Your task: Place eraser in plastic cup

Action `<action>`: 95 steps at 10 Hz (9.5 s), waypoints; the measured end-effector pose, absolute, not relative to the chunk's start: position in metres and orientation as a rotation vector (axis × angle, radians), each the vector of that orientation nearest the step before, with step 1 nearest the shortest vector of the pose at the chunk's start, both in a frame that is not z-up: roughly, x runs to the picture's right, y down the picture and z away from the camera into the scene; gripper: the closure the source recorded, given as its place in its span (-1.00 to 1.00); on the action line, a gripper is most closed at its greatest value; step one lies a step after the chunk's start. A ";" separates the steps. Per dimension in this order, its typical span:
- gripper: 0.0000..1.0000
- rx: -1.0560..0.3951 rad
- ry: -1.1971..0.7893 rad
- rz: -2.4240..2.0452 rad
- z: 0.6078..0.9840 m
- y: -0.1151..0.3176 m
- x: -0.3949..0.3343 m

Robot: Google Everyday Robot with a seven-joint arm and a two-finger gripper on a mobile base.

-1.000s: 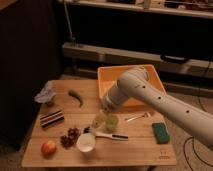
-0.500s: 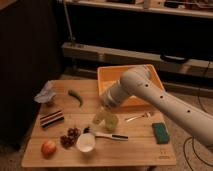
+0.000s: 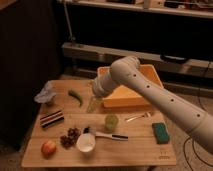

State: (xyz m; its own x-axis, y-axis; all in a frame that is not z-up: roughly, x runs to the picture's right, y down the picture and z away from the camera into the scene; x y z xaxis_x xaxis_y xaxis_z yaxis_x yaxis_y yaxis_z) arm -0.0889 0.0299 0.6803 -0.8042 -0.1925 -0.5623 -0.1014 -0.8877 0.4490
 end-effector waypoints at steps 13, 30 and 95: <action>-0.60 1.122 -0.967 -3.068 0.733 0.058 -0.221; -0.26 0.924 -1.368 -3.169 0.842 0.169 -0.314; 1.00 0.497 -1.195 -3.054 0.744 0.138 0.045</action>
State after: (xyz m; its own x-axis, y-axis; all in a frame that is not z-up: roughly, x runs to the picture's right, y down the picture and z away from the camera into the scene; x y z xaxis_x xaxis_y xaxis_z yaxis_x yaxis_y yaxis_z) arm 0.0449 0.1377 0.7436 -0.9400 0.0540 -0.3369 -0.2683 -0.7269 0.6322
